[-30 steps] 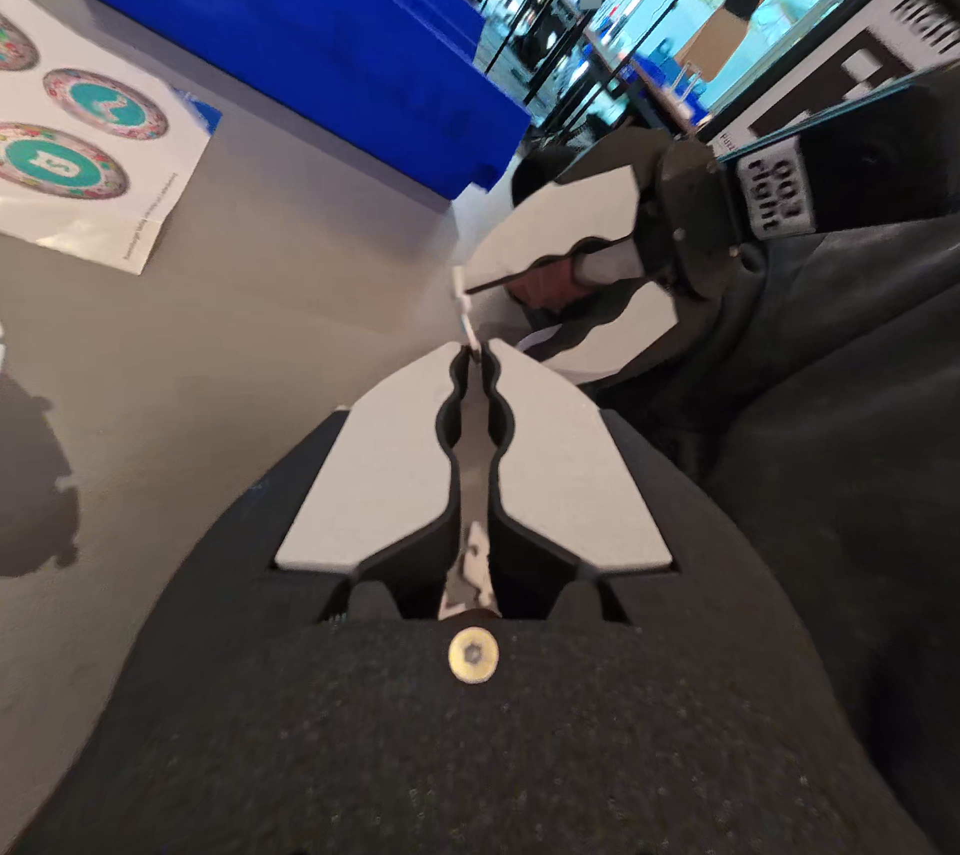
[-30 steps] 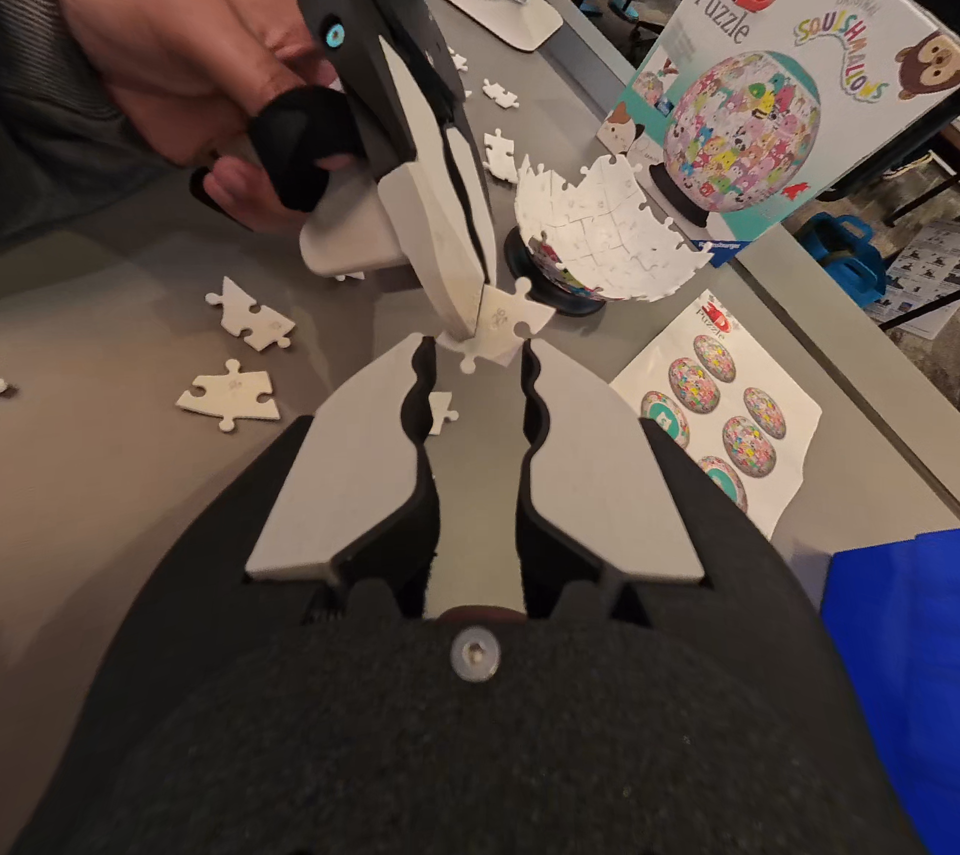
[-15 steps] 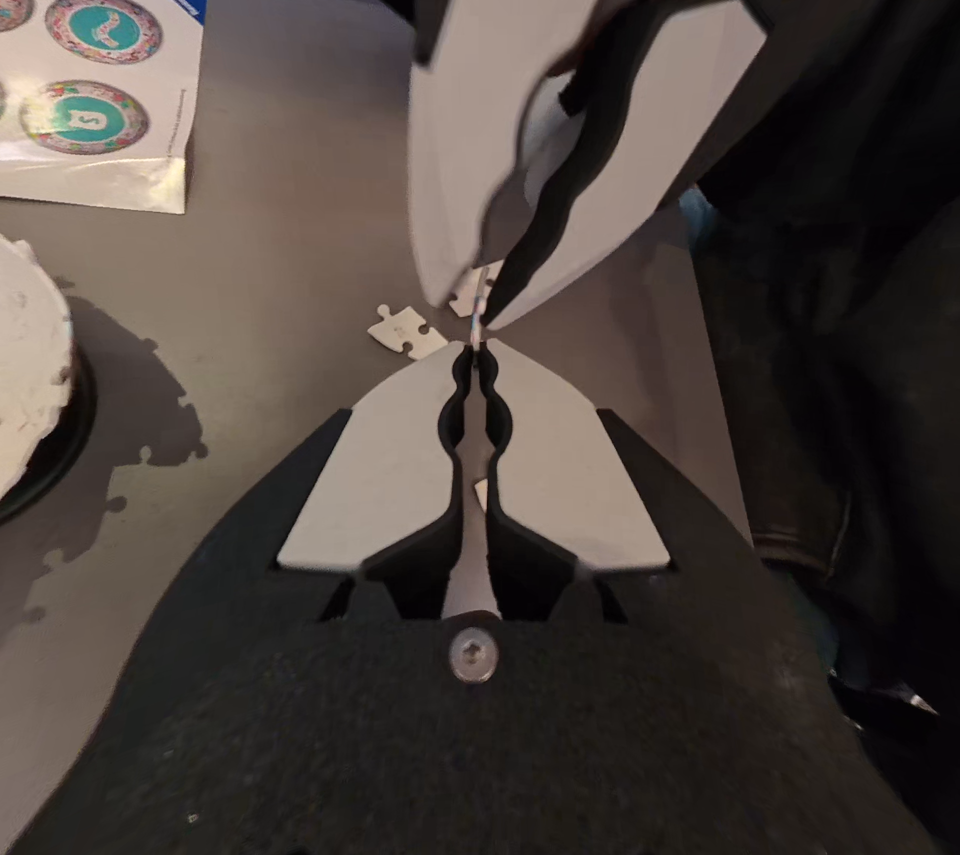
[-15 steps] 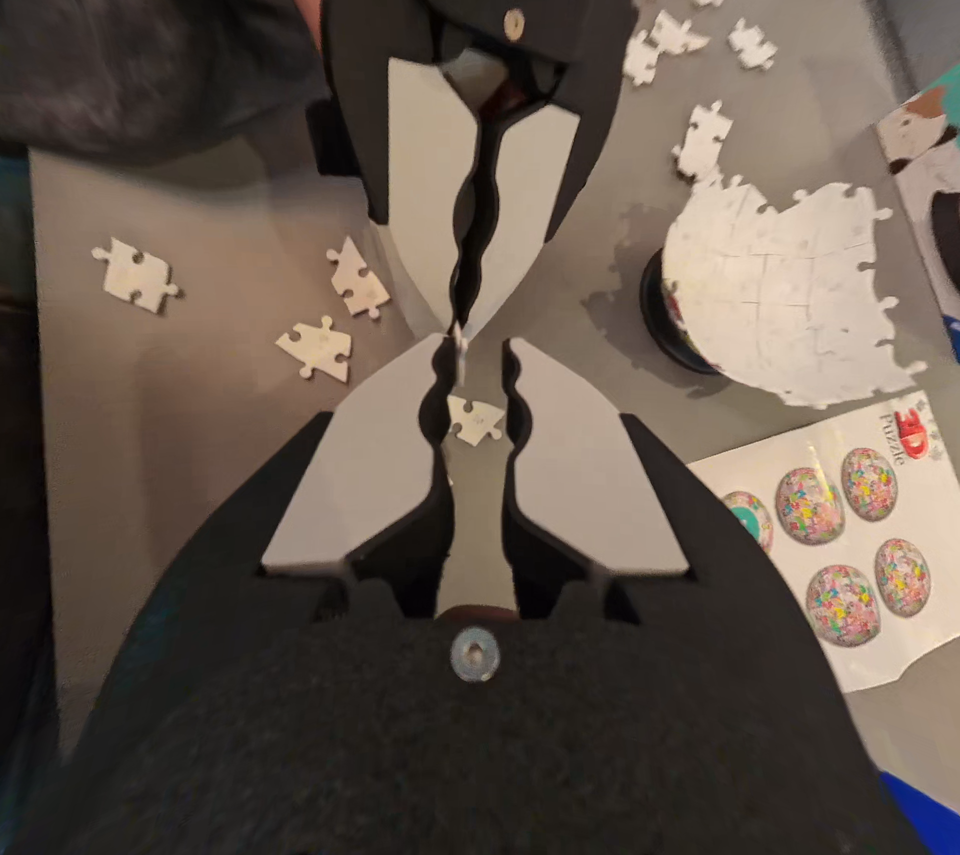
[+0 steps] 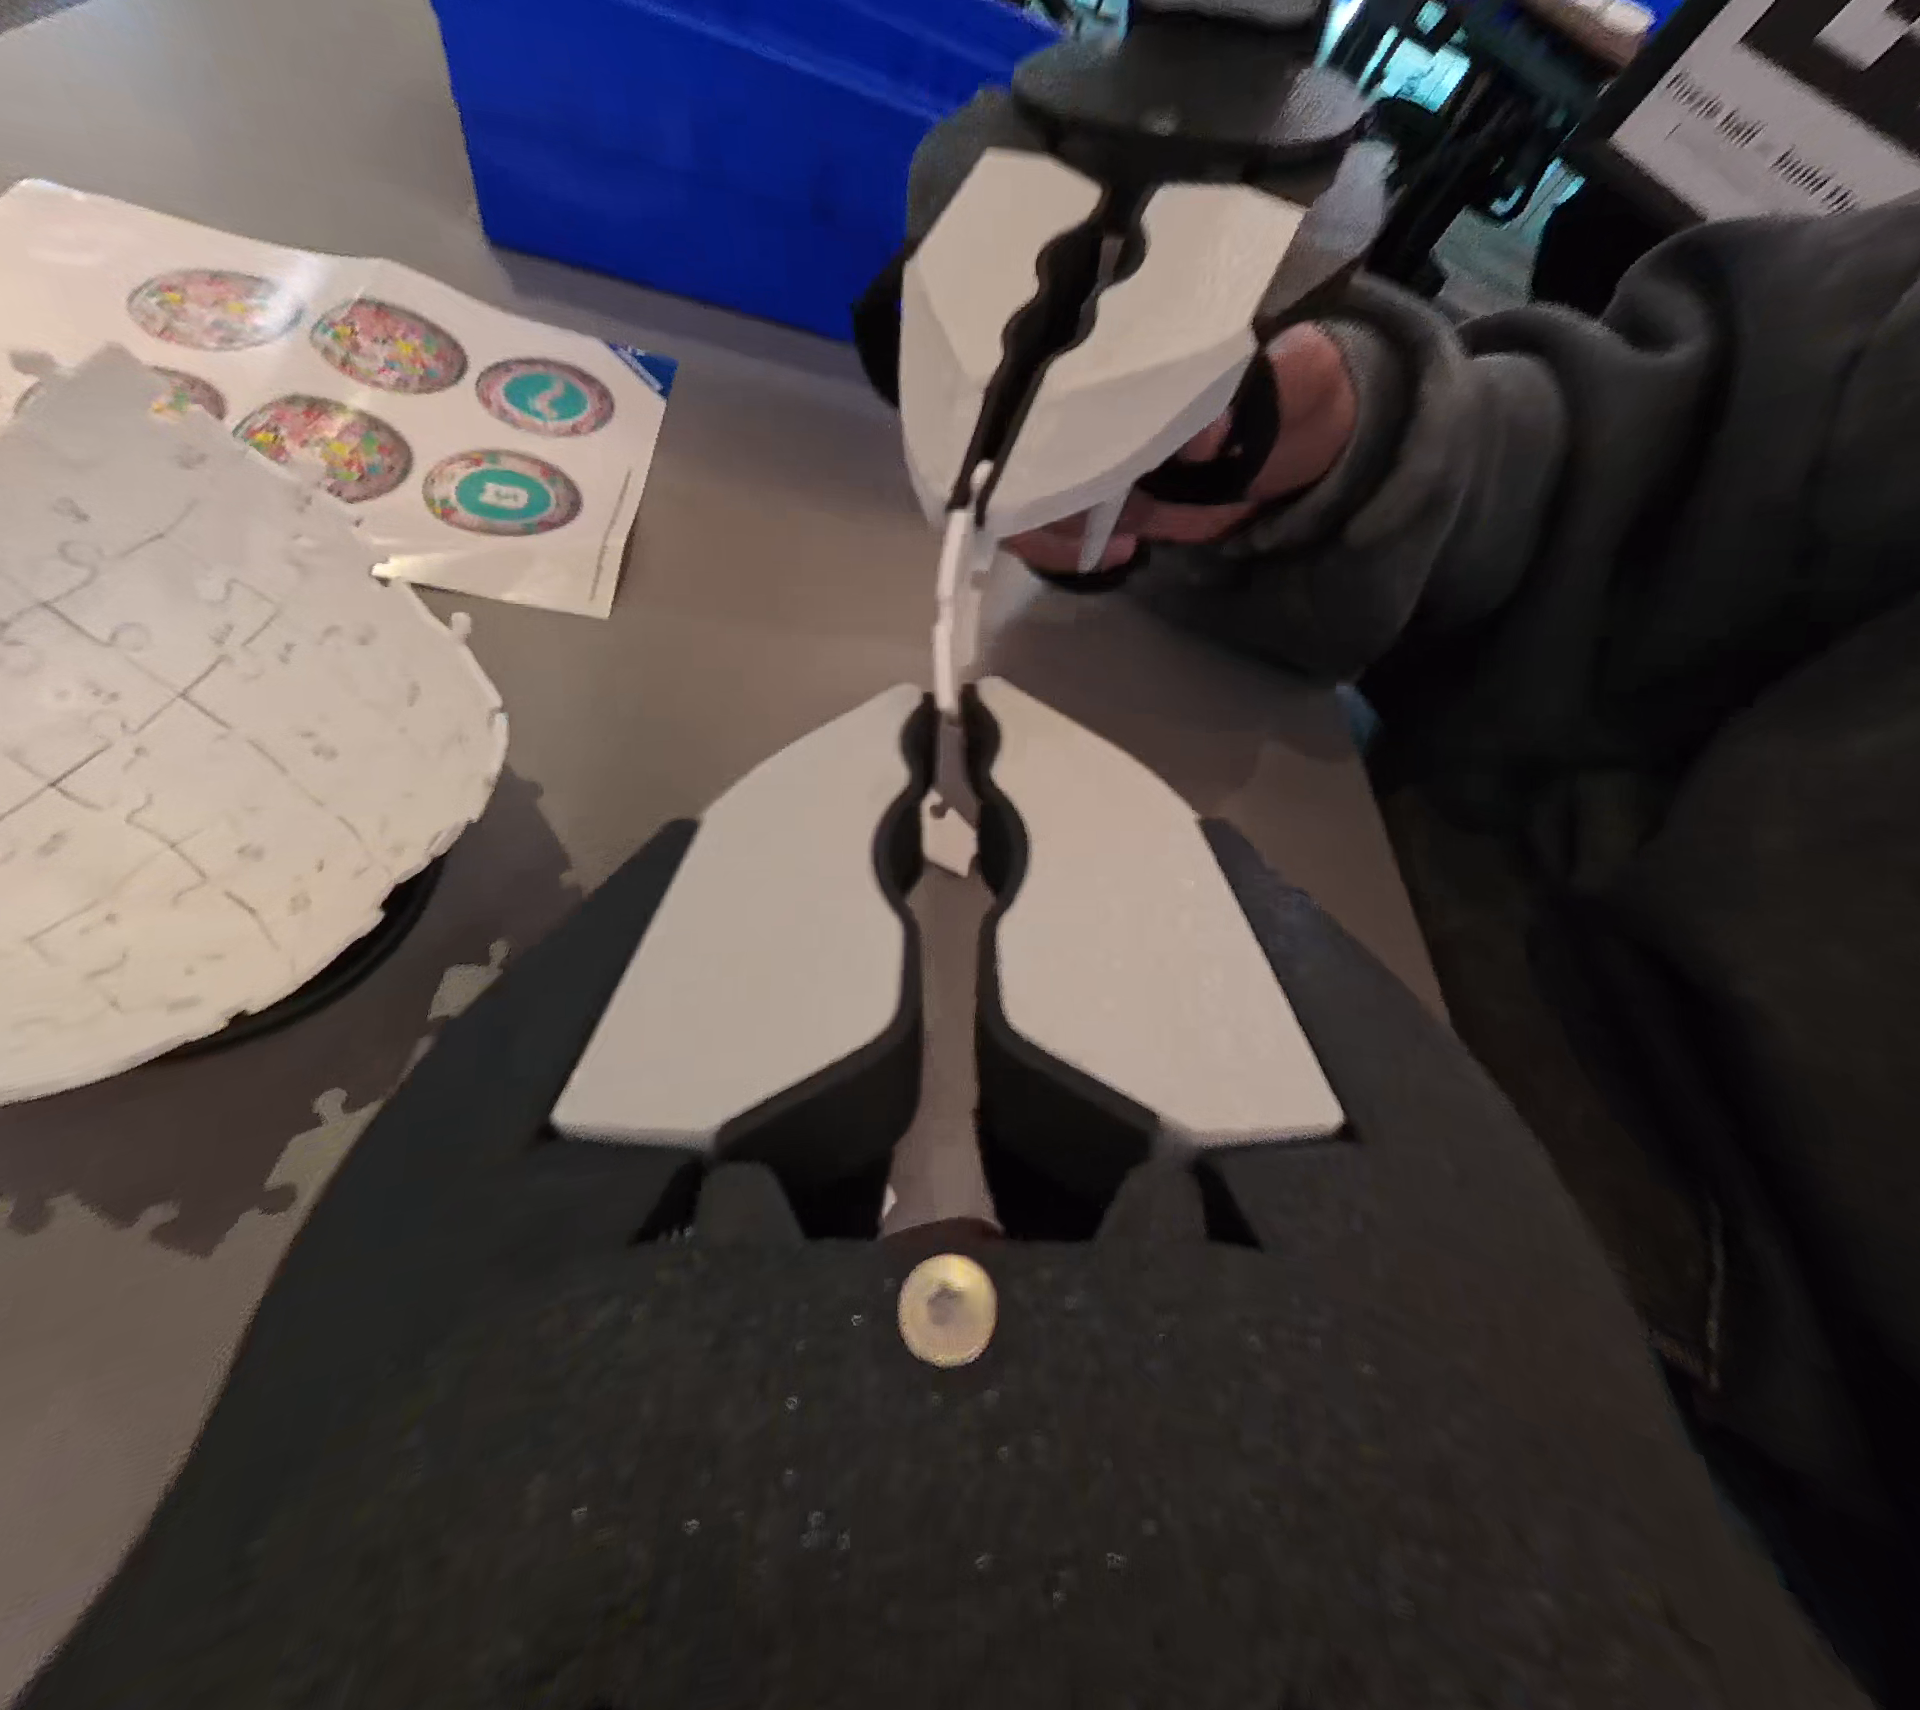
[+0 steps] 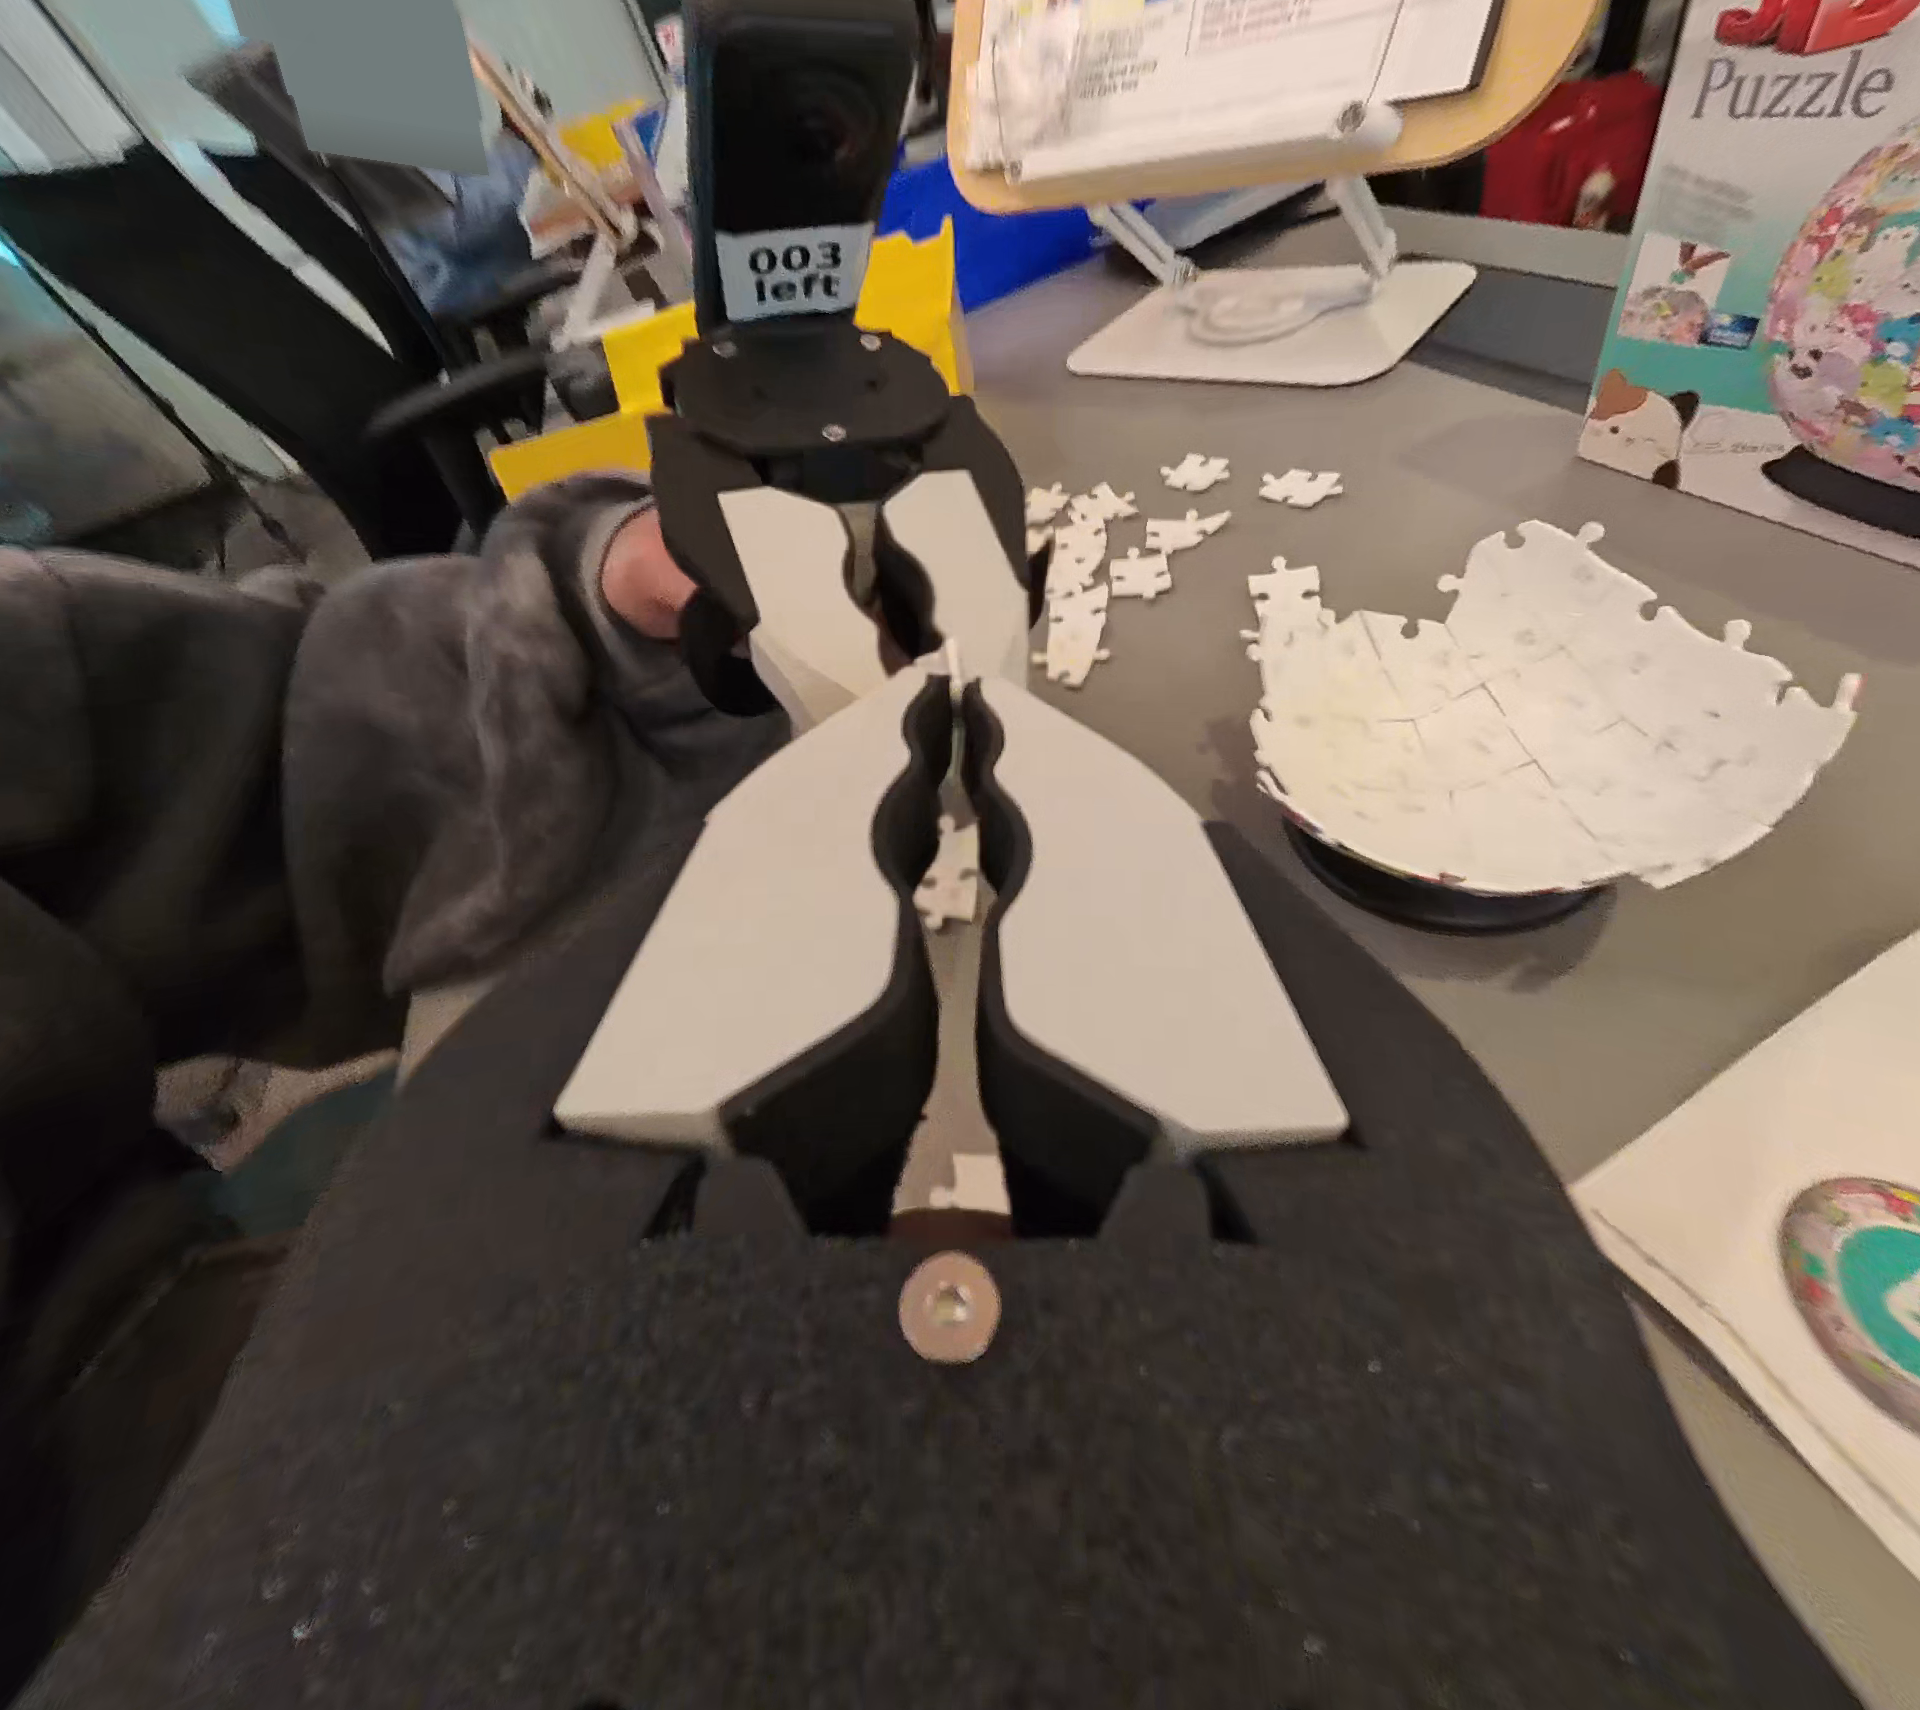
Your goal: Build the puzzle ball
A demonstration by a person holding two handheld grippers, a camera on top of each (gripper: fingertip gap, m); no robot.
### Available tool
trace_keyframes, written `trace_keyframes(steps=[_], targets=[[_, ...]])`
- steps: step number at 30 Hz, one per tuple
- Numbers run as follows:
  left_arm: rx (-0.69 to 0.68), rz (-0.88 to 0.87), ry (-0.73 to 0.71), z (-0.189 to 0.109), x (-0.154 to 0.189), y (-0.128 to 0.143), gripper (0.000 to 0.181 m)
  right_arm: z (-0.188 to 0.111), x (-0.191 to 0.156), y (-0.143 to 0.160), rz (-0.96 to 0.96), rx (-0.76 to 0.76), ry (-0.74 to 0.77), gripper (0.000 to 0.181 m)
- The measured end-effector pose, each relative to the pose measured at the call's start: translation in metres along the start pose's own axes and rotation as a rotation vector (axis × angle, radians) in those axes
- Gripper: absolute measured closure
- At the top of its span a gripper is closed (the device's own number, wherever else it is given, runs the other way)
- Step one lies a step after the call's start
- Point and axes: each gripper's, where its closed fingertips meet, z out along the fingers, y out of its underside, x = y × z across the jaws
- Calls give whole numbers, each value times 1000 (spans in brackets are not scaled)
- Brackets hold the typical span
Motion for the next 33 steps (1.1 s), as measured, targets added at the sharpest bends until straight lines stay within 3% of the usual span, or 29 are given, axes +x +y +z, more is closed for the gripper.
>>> trace_keyframes(steps=[4,10,13,22,26,30,33], targets=[[25,-25,12,-7,-2,-4,180,1,3,5,18,12,-9,179],[-74,-57,-25,-3,-10,13,180,3,12,25,-59,-136,27,174],[-132,-34,-86,-4,-17,20,180,1,15,22,-186,-220,64,165],[-250,44,-203,-4,-25,34,180,17,21,31,-590,-607,120,175],[-271,43,-232,-6,-31,38,180,21,22,36,-598,-683,96,181],[-273,45,-243,-9,-32,37,181,24,22,34,-552,-667,69,181],[-274,46,-254,-12,-35,37,181,25,21,36,-540,-668,58,172]])
